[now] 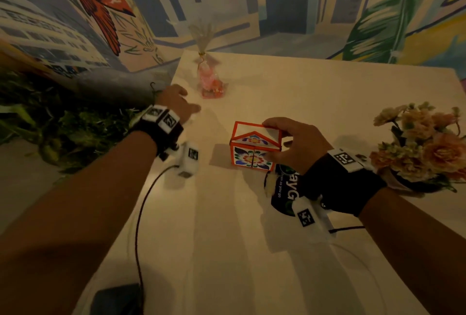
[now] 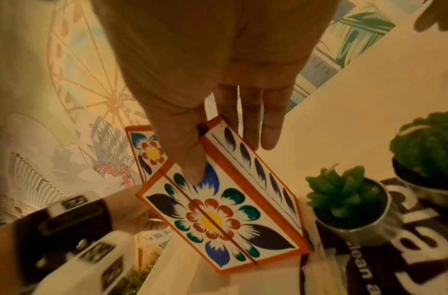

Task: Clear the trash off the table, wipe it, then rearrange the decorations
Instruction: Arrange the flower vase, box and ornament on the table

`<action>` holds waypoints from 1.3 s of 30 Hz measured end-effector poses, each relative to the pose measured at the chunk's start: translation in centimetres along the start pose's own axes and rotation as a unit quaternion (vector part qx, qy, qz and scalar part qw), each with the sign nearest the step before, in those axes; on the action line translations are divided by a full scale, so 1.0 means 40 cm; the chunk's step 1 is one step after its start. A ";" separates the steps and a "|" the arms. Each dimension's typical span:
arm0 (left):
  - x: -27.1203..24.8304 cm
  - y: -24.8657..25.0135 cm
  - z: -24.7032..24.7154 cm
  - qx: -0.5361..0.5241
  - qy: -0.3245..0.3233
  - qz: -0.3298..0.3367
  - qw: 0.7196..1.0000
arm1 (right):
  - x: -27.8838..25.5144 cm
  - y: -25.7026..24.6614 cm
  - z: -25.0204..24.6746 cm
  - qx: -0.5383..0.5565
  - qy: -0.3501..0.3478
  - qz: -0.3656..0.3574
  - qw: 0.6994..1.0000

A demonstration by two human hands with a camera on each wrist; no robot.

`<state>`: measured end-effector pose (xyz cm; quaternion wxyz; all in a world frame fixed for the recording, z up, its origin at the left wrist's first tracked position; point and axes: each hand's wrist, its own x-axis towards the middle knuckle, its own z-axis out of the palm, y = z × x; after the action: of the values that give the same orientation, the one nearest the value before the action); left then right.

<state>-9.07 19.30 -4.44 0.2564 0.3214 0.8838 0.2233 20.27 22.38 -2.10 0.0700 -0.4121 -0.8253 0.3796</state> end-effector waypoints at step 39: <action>-0.197 -0.020 0.071 0.054 0.014 0.083 0.995 | -0.011 -0.016 -0.012 -0.020 -0.001 0.007 1.000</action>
<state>-2.53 14.02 -4.62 0.2070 0.4035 0.8685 0.2000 20.35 22.10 -1.26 0.0581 -0.4185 -0.8301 0.3639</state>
